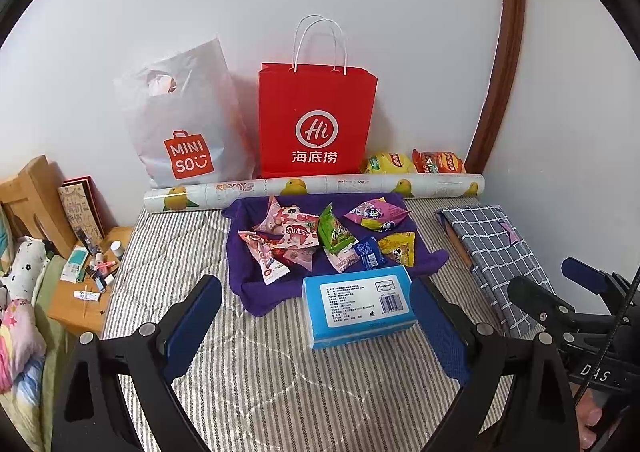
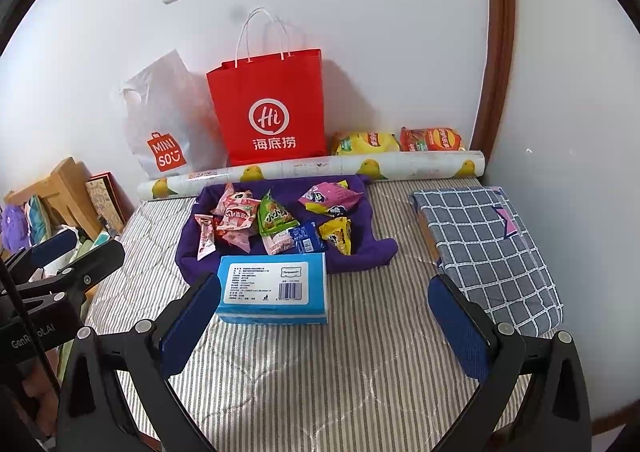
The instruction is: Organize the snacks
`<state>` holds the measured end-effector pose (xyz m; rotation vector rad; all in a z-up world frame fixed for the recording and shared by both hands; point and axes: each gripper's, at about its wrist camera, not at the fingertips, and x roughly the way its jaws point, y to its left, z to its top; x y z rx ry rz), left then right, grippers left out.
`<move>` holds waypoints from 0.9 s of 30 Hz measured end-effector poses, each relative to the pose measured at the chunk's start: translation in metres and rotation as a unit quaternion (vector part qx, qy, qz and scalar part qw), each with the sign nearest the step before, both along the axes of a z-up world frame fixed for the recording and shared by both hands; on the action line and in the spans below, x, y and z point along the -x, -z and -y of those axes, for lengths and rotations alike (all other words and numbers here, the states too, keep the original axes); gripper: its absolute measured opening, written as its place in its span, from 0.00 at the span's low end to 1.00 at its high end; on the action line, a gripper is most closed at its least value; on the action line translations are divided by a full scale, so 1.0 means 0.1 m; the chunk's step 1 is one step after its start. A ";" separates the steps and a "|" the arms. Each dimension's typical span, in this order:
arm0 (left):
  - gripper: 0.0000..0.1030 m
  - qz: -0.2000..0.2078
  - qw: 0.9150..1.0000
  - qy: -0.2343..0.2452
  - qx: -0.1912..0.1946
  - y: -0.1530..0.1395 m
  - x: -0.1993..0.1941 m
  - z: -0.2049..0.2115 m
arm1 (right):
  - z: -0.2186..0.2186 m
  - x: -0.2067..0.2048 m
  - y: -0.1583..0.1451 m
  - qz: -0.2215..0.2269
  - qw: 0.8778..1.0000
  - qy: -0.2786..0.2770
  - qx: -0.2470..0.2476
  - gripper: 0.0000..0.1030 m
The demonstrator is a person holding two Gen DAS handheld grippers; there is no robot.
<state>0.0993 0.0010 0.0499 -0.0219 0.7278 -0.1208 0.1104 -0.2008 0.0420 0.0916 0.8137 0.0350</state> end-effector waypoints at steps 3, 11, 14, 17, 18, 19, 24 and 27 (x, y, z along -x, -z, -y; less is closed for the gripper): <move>0.92 0.000 1.000 -0.001 0.000 0.00 0.00 -0.01 | 0.00 0.00 0.00 0.000 1.000 0.000 0.000 0.99; 0.92 0.000 1.000 0.000 0.001 -0.02 0.01 -0.02 | 0.00 0.01 -0.01 0.002 1.000 0.001 0.000 0.99; 0.92 0.001 1.000 0.000 0.001 -0.01 0.01 -0.02 | -0.01 0.02 -0.03 0.003 1.000 0.002 0.000 0.99; 0.92 0.002 1.000 0.000 0.001 -0.02 0.03 -0.02 | -0.01 0.02 -0.04 0.003 1.000 0.001 0.000 0.99; 0.92 0.002 1.000 0.000 0.002 -0.02 0.03 -0.02 | -0.01 0.02 -0.04 0.003 1.000 0.002 0.000 0.99; 0.92 0.001 1.000 -0.001 0.003 -0.01 0.02 -0.02 | -0.01 0.03 -0.04 0.003 1.000 0.002 0.000 0.99; 0.92 0.001 1.000 -0.003 0.003 -0.02 0.03 -0.03 | -0.02 0.03 -0.04 0.004 1.000 0.001 0.001 0.99; 0.92 0.001 1.000 -0.004 0.003 -0.03 0.04 -0.04 | -0.02 0.04 -0.06 0.005 1.000 0.001 0.001 0.99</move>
